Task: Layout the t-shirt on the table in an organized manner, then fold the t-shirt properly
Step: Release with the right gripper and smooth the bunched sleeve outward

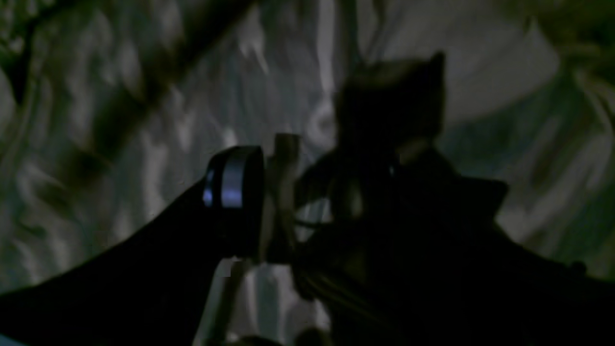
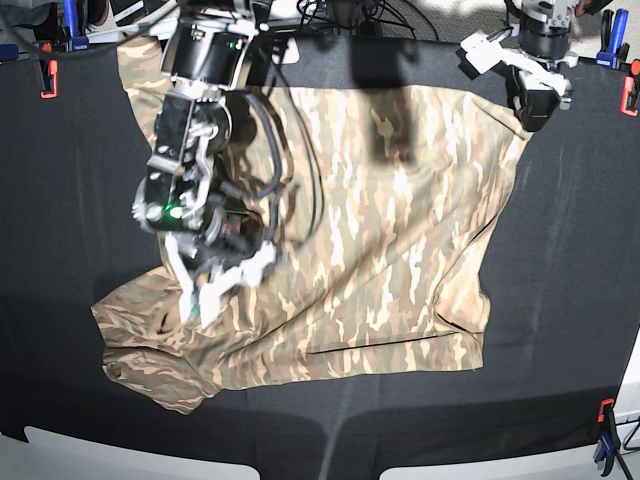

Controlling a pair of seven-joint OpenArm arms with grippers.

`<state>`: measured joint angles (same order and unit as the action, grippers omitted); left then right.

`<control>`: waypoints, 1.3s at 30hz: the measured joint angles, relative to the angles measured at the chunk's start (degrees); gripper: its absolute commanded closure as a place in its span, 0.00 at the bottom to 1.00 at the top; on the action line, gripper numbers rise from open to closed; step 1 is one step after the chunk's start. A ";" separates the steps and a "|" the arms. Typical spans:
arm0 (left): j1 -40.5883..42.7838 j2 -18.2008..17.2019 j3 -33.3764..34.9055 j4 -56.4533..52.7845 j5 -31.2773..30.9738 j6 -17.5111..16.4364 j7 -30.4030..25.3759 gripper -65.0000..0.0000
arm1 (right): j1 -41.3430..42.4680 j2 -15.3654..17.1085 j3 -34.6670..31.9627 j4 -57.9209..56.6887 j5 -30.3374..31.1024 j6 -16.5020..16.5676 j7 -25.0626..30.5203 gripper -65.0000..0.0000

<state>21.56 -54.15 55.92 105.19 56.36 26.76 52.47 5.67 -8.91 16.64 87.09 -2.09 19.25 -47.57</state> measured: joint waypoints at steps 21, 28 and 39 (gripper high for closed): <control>0.00 0.00 0.00 0.00 0.02 0.02 -0.11 0.79 | 0.02 0.04 0.07 0.17 0.33 -1.11 5.95 0.79; 0.00 0.00 0.00 0.00 0.02 0.00 -0.11 0.79 | -0.11 0.02 0.07 0.17 0.13 -1.09 4.44 1.00; 0.00 0.00 0.00 0.00 0.02 0.02 -0.15 0.79 | -2.36 0.02 0.04 8.28 -1.07 9.05 -1.81 1.00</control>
<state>21.56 -54.15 55.92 105.19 56.38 26.79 52.31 3.31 -8.88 16.69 95.37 -3.16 28.29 -49.39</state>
